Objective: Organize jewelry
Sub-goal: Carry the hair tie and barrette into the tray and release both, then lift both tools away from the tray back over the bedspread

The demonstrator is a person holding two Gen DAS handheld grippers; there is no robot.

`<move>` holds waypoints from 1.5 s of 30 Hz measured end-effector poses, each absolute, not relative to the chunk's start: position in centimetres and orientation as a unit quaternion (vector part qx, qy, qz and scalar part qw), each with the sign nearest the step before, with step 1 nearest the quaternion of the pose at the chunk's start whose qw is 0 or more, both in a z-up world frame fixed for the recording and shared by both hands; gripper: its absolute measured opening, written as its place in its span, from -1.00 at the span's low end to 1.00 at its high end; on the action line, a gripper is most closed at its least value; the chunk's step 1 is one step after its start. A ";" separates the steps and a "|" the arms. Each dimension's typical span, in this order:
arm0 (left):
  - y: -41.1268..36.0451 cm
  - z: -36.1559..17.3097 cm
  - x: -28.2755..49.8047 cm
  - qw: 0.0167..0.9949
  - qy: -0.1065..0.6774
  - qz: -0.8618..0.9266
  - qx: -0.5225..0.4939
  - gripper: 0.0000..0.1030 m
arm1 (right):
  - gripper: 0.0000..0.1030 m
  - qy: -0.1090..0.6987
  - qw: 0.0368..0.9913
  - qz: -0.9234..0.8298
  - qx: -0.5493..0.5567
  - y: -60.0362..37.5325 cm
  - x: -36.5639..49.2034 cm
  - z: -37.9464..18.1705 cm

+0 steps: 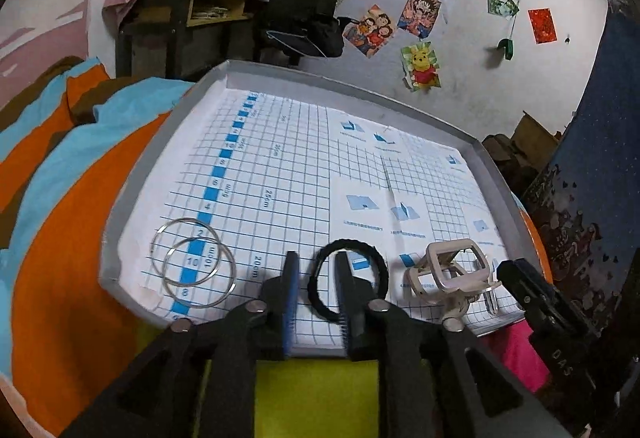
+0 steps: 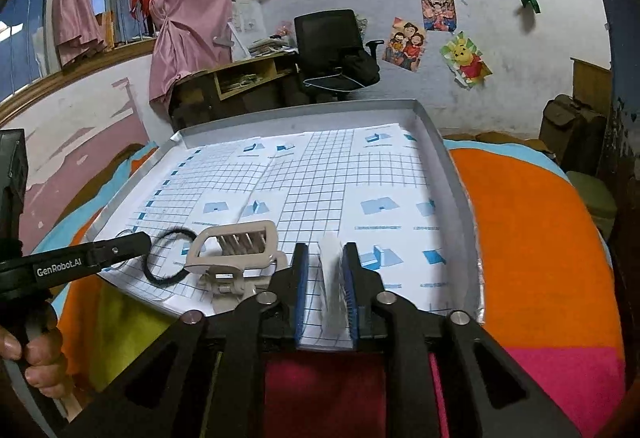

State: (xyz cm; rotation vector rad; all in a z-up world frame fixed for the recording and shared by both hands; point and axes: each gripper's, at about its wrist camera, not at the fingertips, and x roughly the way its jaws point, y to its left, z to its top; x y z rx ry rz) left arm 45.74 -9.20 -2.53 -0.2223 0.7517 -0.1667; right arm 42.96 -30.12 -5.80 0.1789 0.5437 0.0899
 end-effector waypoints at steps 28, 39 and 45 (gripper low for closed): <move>-2.8 6.3 28.1 0.985 0.149 -0.027 -0.084 1.00 | 0.97 0.123 0.990 0.034 0.060 -26.5 29.0 5.8; -0.7 6.3 20.3 0.990 0.123 -0.022 -0.059 1.00 | 0.97 0.104 0.991 0.049 0.062 -24.5 21.3 5.7; 0.7 6.4 16.8 0.992 0.113 -0.018 -0.055 1.00 | 0.97 0.096 0.993 0.044 0.059 -23.6 17.1 5.3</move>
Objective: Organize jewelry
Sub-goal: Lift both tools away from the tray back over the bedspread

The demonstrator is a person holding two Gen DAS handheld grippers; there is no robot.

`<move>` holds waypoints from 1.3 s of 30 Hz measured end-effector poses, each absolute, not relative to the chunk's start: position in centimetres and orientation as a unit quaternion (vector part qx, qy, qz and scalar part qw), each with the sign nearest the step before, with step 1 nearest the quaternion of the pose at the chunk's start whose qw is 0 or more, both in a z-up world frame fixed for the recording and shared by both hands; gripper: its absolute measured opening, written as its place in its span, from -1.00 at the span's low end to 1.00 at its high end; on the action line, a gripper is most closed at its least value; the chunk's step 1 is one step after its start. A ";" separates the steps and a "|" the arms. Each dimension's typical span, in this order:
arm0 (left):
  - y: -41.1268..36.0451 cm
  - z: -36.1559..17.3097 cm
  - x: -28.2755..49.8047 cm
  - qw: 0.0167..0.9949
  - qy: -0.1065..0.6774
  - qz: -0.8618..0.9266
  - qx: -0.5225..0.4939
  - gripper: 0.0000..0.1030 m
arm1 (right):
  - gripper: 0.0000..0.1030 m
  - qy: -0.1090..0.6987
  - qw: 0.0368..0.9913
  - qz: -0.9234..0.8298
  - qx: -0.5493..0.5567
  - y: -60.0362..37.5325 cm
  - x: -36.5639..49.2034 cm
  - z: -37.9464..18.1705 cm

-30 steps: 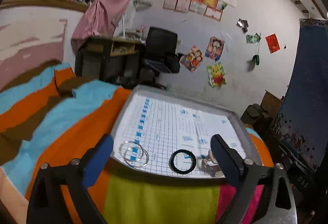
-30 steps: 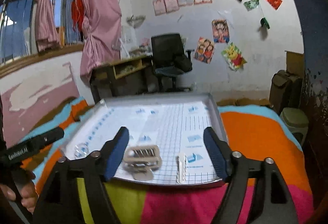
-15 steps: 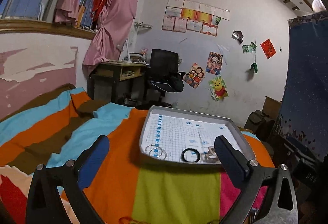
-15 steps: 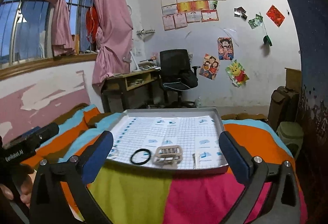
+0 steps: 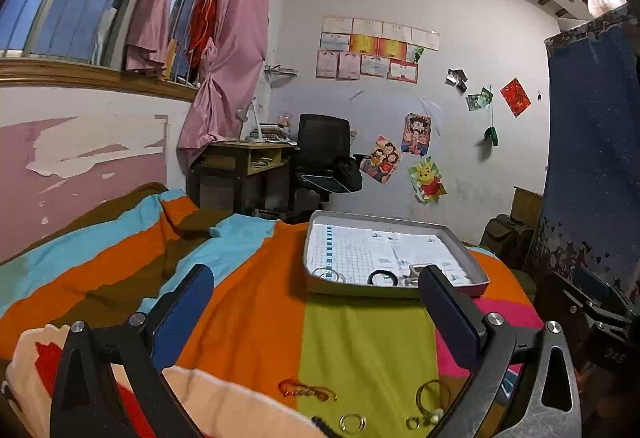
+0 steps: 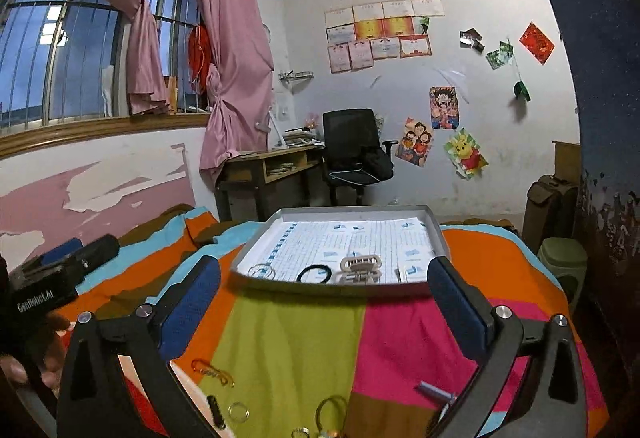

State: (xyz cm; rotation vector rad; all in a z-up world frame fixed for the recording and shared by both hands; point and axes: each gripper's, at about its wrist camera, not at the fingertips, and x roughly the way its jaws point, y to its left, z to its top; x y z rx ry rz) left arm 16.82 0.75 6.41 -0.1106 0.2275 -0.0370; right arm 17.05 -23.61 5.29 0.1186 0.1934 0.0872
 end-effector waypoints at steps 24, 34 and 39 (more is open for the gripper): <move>3.4 3.2 4.3 0.988 0.144 -0.024 -0.052 1.00 | 0.97 0.108 0.991 0.000 0.079 -23.2 2.1 1.9; 3.2 2.3 3.2 0.988 0.152 -0.019 -0.035 1.00 | 0.97 0.133 0.988 -0.010 0.083 -23.1 -0.1 0.4; 2.9 2.0 3.1 0.987 0.155 -0.021 -0.023 1.00 | 0.97 0.135 0.988 -0.011 0.079 -23.1 -0.4 0.2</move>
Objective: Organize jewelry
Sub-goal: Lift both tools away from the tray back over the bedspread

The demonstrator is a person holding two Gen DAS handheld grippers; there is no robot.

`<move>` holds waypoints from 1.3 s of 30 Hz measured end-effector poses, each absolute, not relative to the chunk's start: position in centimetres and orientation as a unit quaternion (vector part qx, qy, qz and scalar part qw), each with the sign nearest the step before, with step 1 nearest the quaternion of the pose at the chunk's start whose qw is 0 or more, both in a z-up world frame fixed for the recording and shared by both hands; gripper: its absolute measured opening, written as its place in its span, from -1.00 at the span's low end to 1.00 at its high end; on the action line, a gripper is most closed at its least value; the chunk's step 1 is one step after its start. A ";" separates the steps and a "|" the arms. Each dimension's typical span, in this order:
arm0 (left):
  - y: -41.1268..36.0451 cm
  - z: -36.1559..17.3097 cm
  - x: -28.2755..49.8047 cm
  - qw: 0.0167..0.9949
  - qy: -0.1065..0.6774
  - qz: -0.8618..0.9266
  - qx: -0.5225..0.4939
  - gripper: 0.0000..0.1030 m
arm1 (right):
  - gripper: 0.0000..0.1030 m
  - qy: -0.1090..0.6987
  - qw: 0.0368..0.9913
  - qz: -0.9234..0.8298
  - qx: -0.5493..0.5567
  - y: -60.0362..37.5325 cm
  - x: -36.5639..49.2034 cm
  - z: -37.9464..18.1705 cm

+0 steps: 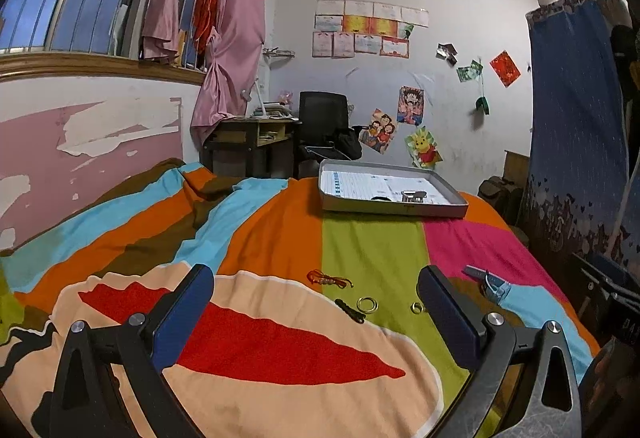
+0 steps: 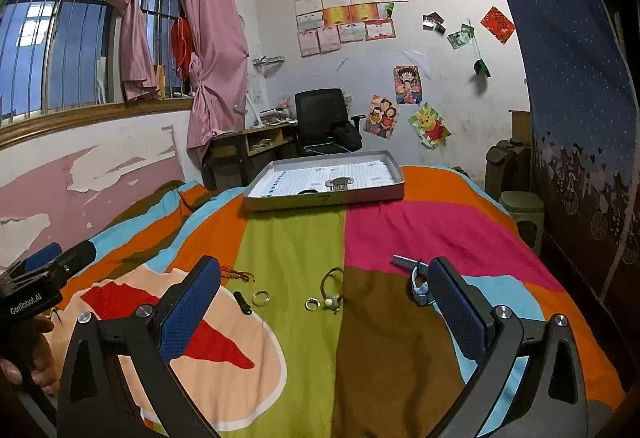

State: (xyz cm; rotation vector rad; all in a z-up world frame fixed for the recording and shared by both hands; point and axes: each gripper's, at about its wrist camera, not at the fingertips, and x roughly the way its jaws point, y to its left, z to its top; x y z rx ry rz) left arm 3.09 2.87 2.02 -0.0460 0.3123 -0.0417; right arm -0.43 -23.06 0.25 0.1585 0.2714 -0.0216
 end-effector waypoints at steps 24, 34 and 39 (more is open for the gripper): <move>3.2 2.1 8.3 0.985 0.165 0.005 -0.039 1.00 | 0.97 0.123 0.990 0.005 0.070 -21.6 2.8 1.0; 2.4 1.0 13.6 0.983 0.176 0.004 -0.044 1.00 | 0.97 0.126 0.990 0.014 0.056 -21.9 7.2 1.4; 2.1 -0.1 16.2 0.981 0.189 0.004 -0.045 1.00 | 0.97 0.128 0.990 0.018 0.047 -22.5 9.9 1.8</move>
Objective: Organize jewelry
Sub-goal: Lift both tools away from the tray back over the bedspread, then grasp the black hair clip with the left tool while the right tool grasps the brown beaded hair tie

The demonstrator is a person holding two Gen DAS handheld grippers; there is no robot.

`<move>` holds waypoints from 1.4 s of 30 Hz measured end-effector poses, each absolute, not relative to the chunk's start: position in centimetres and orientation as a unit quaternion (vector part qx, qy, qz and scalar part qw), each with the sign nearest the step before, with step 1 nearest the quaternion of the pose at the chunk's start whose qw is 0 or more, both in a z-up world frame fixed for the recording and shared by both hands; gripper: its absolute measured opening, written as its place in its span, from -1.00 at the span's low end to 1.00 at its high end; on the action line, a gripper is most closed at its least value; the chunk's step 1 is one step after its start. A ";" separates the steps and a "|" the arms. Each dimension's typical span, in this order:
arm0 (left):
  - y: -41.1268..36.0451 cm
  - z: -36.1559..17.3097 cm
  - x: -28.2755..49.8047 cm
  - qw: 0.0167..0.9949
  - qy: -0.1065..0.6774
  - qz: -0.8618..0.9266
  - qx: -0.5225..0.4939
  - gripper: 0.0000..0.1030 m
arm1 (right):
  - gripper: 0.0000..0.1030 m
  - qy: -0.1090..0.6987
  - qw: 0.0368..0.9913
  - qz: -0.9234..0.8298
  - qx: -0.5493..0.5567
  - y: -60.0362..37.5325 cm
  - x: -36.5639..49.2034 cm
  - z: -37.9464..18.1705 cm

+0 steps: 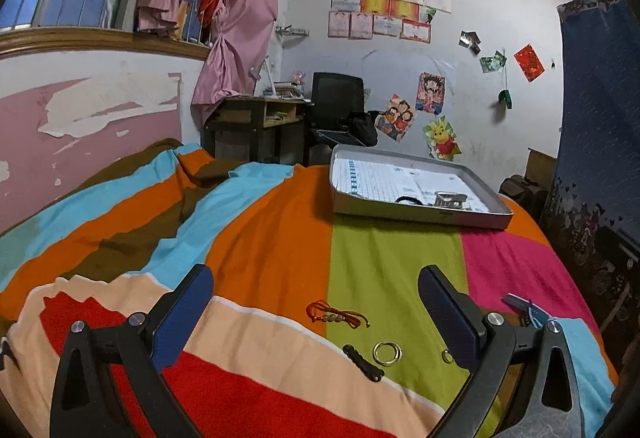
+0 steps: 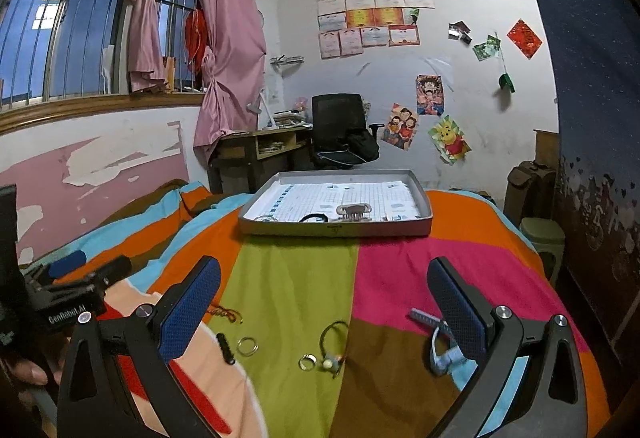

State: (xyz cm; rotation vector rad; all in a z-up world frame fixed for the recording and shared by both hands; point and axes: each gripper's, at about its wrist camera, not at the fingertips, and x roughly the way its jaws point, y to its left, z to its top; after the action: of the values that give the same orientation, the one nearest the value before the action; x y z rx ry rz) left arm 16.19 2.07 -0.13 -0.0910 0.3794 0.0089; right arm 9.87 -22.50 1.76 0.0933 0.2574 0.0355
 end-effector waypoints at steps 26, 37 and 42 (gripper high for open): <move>0.6 -9.3 23.4 0.944 0.323 -0.051 -0.050 1.00 | 0.97 0.283 0.956 0.059 0.058 -24.5 22.8 -6.8; -0.5 -10.7 23.9 0.921 0.367 -0.123 -0.053 0.42 | 0.18 0.367 0.922 0.095 0.075 -23.0 24.8 -11.2; -0.6 -11.7 24.7 0.907 0.395 -0.135 -0.063 0.17 | 0.00 0.399 0.907 0.109 0.078 -22.2 25.3 -12.8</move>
State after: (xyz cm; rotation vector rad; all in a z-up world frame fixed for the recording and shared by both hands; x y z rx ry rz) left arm 24.70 -0.60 -11.73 -0.1299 0.8145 -0.2781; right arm 25.28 -22.19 -12.82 0.1619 0.8233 0.2251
